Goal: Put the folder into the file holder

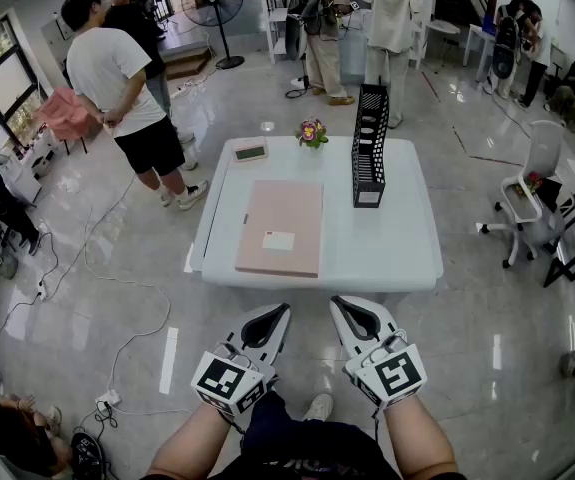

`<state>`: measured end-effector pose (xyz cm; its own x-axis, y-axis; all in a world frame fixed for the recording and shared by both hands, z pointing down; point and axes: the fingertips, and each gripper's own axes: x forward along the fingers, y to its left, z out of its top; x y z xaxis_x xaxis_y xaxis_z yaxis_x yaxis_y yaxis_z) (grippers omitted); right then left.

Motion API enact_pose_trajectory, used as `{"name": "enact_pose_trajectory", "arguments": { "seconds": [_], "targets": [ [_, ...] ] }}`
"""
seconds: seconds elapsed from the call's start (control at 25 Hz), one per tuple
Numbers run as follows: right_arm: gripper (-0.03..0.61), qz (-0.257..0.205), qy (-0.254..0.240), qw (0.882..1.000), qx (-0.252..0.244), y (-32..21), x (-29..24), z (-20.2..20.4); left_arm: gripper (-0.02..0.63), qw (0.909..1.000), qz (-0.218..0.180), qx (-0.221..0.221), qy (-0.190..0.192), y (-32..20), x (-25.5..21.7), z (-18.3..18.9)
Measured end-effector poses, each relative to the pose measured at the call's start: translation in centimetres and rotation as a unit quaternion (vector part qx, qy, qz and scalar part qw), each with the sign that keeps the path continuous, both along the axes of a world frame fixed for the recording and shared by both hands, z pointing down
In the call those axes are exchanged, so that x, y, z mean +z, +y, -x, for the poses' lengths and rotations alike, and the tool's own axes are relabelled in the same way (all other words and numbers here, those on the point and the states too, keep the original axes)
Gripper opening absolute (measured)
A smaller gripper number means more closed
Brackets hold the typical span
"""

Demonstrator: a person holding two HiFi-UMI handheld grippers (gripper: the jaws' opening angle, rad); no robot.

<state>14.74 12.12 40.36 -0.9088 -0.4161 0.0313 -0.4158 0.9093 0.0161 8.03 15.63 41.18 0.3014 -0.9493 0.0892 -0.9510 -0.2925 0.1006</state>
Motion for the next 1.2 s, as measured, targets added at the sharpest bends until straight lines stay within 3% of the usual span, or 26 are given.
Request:
{"name": "enact_pose_trajectory", "arguments": {
  "seconds": [0.32, 0.64, 0.68, 0.84, 1.08, 1.2],
  "targets": [
    [0.000, 0.010, -0.017, 1.000, -0.007, -0.8, -0.7, -0.3, 0.003, 0.9999, -0.006, -0.008, -0.008, -0.8, -0.8, -0.2],
    [0.004, 0.019, -0.051, 0.998, -0.008, -2.6, -1.8, 1.4, 0.005, 0.9996, -0.014, -0.026, -0.002, -2.3, -1.1, 3.0],
    [0.028, 0.023, -0.054, 0.998, -0.009, -3.0, -1.8, 1.9, 0.015, 0.9995, -0.015, -0.027, 0.001, -2.7, -1.1, 3.6],
    [0.097, 0.033, -0.053, 0.998, 0.005, -5.0, -1.5, 3.9, 0.105, 0.9995, -0.012, -0.020, 0.022, -4.5, -0.8, 5.8],
    [0.252, 0.052, -0.043, 0.997, 0.033, -8.7, -0.8, 8.0, 0.290, 0.9998, 0.003, -0.009, 0.016, -8.2, -0.3, 10.3],
    [0.265, 0.062, -0.036, 0.997, 0.042, -10.8, -0.3, 10.3, 0.327, 0.9997, 0.012, -0.004, 0.019, -10.3, 0.4, 12.7]
  ]
}}
